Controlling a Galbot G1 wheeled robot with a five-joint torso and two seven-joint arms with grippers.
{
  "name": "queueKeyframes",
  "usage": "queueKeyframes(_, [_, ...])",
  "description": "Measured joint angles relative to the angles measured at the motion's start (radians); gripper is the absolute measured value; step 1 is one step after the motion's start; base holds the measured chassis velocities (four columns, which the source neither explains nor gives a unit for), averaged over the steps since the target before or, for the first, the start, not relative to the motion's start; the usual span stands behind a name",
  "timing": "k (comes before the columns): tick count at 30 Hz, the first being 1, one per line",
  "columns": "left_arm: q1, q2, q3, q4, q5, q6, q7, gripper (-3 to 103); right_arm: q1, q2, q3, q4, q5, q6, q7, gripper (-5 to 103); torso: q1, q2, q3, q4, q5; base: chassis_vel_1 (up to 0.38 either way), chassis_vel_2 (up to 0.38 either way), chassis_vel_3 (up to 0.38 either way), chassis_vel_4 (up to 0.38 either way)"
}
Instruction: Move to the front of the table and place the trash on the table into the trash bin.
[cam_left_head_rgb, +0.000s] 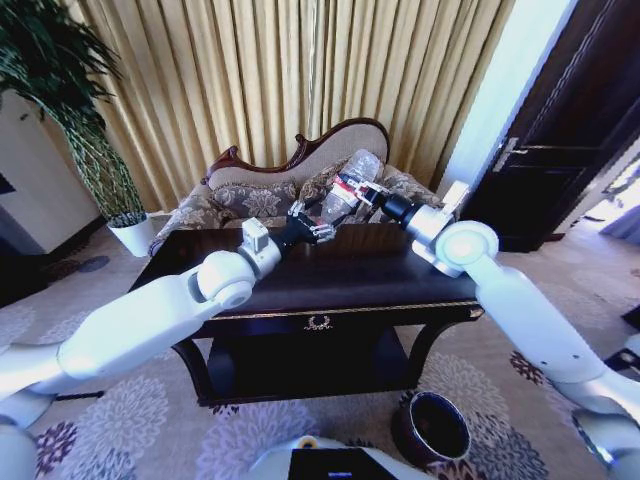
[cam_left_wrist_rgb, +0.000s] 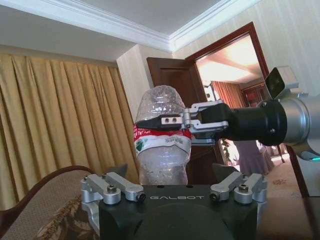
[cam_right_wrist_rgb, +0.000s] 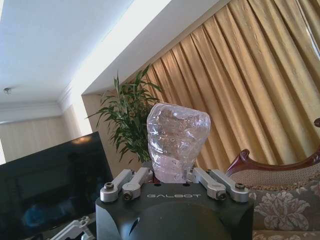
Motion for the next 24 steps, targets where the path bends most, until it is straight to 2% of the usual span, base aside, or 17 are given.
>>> queueKeyframes(2, [0.01,0.008,-0.02,-0.007,-0.016,0.0,-0.003,99,-0.018,-0.005,0.017,0.002,-0.017,0.001,0.001,25,0.0,0.0,0.0,-0.0001,0.0,0.0,0.0,0.0,0.0])
queueKeyframes(10, [0.077,0.077,-0.137,-0.005,-0.046,0.023,-0.077,100,-0.121,-0.019,0.108,0.017,-0.087,0.009,0.052,25,0.0,0.0,0.0,0.0002,0.0,0.0,0.0,0.0,0.0])
queueKeyframes(13, [0.165,0.16,-0.268,-0.035,-0.061,0.069,-0.087,100,-0.221,-0.037,0.168,0.033,-0.206,0.003,0.107,25,0.0,0.0,0.0,-0.0003,0.0,0.0,0.0,0.0,0.0])
queueKeyframes(14, [0.165,0.16,-0.268,-0.035,-0.061,0.069,-0.087,100,-0.221,-0.037,0.168,0.033,-0.206,0.003,0.107,25,0.0,0.0,0.0,-0.0003,0.0,0.0,0.0,0.0,0.0])
queueKeyframes(15, [0.21,0.185,-0.325,-0.046,-0.064,0.08,-0.091,100,-0.247,-0.041,0.181,0.036,-0.25,-0.001,0.131,25,0.0,0.0,0.0,-0.0002,0.0,0.0,0.0,0.0,0.0])
queueKeyframes(16, [0.21,0.185,-0.325,-0.046,-0.064,0.08,-0.091,100,-0.247,-0.041,0.181,0.036,-0.25,-0.001,0.131,25,0.0,0.0,0.0,-0.0002,0.0,0.0,0.0,0.0,0.0])
queueKeyframes(18, [0.347,0.242,-0.5,-0.089,-0.085,0.136,-0.149,100,-0.311,-0.052,0.213,0.042,-0.37,-0.011,0.163,25,0.0,0.0,0.0,0.0005,0.0001,0.0,0.0,0.0,0.0])
queueKeyframes(19, [0.347,0.242,-0.5,-0.089,-0.085,0.136,-0.149,100,-0.311,-0.052,0.213,0.042,-0.37,-0.011,0.163,25,0.0,0.0,0.0,0.0005,0.0001,0.0,0.0,0.0,0.0])
queueKeyframes(22, [0.507,0.264,-0.683,-0.091,-0.104,0.184,-0.274,100,-0.372,-0.051,0.245,0.051,-0.449,-0.01,0.189,25,0.0,0.0,0.0,-0.0002,-0.0001,0.0,0.0,0.0,0.0])
queueKeyframes(23, [0.507,0.264,-0.683,-0.091,-0.104,0.184,-0.274,100,-0.372,-0.051,0.245,0.051,-0.449,-0.01,0.189,25,0.0,0.0,0.0,-0.0002,-0.0001,0.0,0.0,0.0,0.0])
queueKeyframes(24, [0.571,0.262,-0.776,-0.076,-0.112,0.203,-0.298,100,-0.388,-0.048,0.251,0.052,-0.475,-0.007,0.199,25,0.0,0.0,0.0,-0.0003,-0.0003,0.0,0.0,0.0,0.0])
